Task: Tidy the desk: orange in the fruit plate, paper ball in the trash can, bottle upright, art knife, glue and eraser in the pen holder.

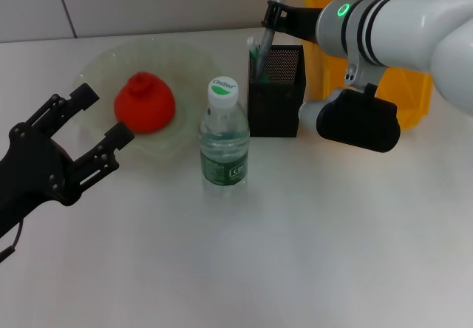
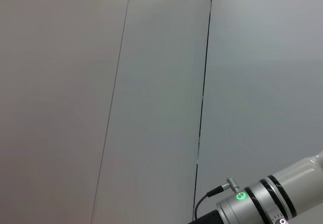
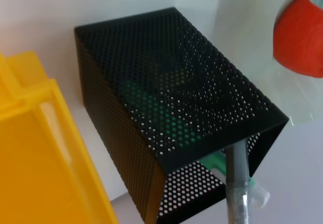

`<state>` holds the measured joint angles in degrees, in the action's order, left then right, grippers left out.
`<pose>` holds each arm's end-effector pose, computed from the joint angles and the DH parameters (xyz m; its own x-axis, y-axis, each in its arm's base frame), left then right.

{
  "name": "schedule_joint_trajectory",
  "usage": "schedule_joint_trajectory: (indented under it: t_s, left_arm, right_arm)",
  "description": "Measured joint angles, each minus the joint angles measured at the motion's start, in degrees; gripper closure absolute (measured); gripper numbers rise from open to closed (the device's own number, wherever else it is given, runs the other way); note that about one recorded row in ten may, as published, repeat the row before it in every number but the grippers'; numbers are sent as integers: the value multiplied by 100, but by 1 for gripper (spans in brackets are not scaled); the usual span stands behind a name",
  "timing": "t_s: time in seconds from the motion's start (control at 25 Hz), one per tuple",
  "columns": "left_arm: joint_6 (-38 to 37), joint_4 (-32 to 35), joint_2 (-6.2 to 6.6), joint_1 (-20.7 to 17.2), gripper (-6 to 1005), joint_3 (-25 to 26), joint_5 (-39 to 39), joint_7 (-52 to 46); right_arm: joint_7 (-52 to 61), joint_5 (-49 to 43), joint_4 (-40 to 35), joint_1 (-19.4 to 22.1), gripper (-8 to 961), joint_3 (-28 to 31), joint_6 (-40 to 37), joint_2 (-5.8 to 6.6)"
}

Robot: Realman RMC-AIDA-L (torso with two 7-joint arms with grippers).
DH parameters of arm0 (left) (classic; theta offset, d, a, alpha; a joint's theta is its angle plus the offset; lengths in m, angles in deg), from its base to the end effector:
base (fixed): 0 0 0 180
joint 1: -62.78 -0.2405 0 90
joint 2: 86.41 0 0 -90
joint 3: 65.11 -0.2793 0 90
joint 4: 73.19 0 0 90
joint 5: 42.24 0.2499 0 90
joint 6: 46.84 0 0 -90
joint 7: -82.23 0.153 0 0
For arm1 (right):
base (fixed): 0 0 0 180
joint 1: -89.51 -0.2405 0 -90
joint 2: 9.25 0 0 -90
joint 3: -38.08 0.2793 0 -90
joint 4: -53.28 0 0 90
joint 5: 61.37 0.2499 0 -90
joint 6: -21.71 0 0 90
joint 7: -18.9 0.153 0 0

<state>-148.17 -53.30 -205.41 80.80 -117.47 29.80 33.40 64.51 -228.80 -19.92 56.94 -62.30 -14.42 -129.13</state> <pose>-0.3164 0.2931 -0.0232 0.4842 -0.0390 0.8741 0.4540 -0.8428 -0.2890 0.1374 0.4712 -0.0630 -0.2388 0.6173 0.7496 0.9569 0.0182 0.2899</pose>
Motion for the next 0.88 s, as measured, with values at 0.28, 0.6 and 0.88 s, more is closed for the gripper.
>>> schedule_joint_trajectory:
  t_s: [0.28, 0.6, 0.88]
  left_arm:
    - [-39, 3, -5, 0, 215, -3, -6, 0]
    - [-46, 7, -9, 25, 215, -25, -9, -2]
    - [-49, 7, -9, 35, 214, -44, -65, -5]
  right_arm:
    - [79, 4, -185, 115, 771, 5, -39, 0]
    - [938, 18, -750, 281, 416, 42, -111, 0]
    - [1902, 58, -1290, 331, 360, 348, -176, 26]
